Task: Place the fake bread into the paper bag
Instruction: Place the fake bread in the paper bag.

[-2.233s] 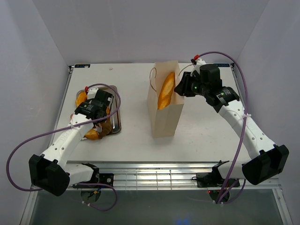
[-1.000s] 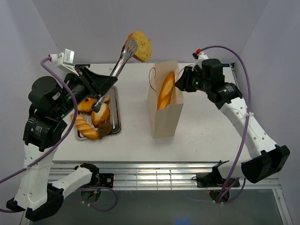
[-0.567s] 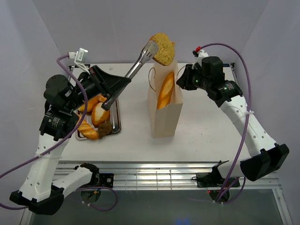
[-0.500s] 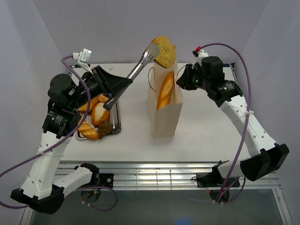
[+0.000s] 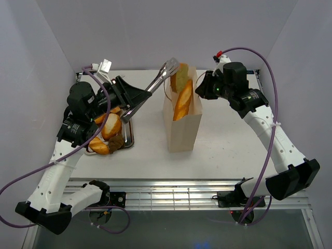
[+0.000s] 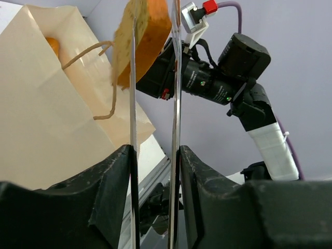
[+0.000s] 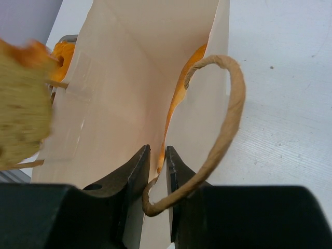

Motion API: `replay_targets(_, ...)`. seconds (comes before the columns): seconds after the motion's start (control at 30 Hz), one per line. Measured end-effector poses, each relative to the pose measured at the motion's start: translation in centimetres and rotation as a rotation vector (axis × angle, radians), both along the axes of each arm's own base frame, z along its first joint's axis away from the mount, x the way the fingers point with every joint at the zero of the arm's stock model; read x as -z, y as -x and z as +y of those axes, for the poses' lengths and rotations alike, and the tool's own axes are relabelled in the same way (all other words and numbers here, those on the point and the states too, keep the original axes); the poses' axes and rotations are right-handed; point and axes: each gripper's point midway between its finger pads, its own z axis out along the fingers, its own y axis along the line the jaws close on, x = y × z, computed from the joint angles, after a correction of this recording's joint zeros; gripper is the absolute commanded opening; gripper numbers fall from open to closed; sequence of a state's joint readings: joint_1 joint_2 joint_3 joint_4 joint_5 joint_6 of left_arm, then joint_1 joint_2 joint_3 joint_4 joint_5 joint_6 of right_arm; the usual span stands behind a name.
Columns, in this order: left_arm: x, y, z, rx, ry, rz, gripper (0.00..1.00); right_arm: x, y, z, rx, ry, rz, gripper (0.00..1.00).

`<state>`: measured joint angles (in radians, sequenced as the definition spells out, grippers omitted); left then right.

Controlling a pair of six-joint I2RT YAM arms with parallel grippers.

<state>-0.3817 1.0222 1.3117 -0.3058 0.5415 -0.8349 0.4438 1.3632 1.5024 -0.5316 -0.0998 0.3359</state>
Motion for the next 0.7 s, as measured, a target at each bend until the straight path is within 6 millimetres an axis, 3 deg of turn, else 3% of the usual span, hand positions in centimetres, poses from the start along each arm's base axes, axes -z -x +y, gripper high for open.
replay_targets(0.2, 1.0, -0.6, -0.2, -0.003, -0.016, 0.015, 0.58, 0.0, 0.0, 0.0, 0.002, 0.000, 0.000, 0.25)
replay_targets(0.43, 2.1, -1.5, -0.4, -0.007, -0.033, 0.030, 0.55, 0.0, 0.0, -0.1, 0.004, 0.001, 0.000, 0.25)
replay_targets(0.6, 1.3, -1.3, -0.2, -0.018, -0.026, 0.007, 0.54, 0.0, 0.0, -0.1, 0.004, 0.002, 0.000, 0.25)
replay_targets(0.7, -0.6, -0.9, 0.4, -0.045, -0.019, -0.028, 0.54, 0.0, 0.0, -0.1, 0.004, 0.002, -0.001, 0.25)
